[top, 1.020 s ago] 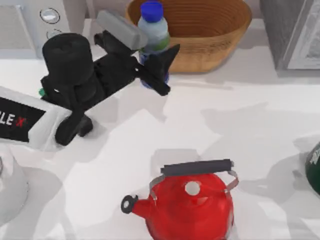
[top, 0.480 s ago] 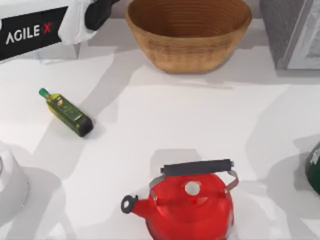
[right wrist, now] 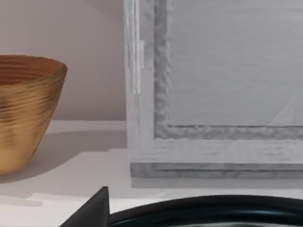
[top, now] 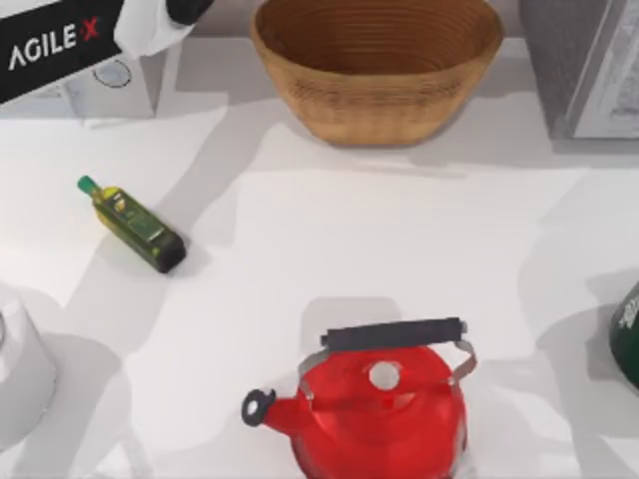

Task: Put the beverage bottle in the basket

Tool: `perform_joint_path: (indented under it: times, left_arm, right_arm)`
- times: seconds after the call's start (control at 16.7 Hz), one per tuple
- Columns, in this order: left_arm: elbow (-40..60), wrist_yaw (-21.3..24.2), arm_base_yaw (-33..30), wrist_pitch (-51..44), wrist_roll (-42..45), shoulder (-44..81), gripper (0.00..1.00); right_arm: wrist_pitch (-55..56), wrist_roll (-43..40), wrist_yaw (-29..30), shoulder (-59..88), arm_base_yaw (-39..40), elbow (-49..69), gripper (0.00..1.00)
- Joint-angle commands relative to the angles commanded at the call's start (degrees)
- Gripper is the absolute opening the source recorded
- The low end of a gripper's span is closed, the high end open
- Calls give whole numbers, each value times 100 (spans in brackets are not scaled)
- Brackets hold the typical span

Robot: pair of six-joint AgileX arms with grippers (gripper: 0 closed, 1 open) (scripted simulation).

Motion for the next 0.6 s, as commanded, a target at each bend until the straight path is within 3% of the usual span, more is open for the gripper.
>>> perform_joint_path:
  times: [0.24, 0.6]
  left_arm:
    - [207, -8, -87, -2, -8, 186, 0]
    - [1291, -186, -201, -42, -25, 1254, 0]
  right_arm:
    - [0, 0, 0, 0, 0, 0, 100]
    - [0, 0, 0, 0, 0, 0, 100]
